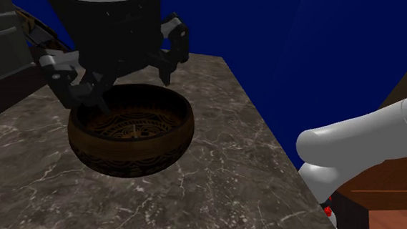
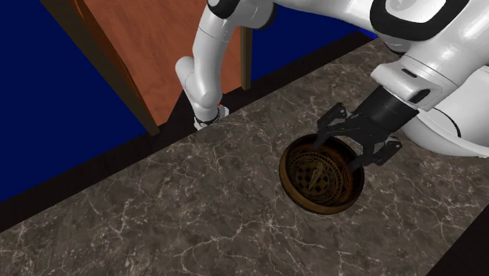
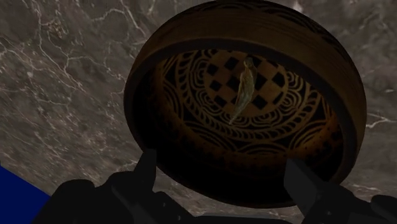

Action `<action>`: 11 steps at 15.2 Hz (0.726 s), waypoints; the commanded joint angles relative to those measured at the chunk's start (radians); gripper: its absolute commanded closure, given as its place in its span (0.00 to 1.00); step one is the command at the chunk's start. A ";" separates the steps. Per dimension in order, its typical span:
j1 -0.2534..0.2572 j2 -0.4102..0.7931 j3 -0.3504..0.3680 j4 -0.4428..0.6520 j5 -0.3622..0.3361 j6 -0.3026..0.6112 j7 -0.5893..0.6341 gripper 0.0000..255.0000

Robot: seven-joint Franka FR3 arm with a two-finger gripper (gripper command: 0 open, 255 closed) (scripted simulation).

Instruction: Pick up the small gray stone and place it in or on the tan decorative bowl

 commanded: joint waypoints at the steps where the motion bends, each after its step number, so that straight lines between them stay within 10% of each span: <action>1: -0.053 -0.012 0.036 0.090 0.012 -0.062 -0.008 0.00; 3: -0.130 -0.033 0.081 0.212 0.033 -0.141 -0.022 0.00; 11: -0.130 -0.033 0.081 0.212 0.034 -0.141 -0.022 0.00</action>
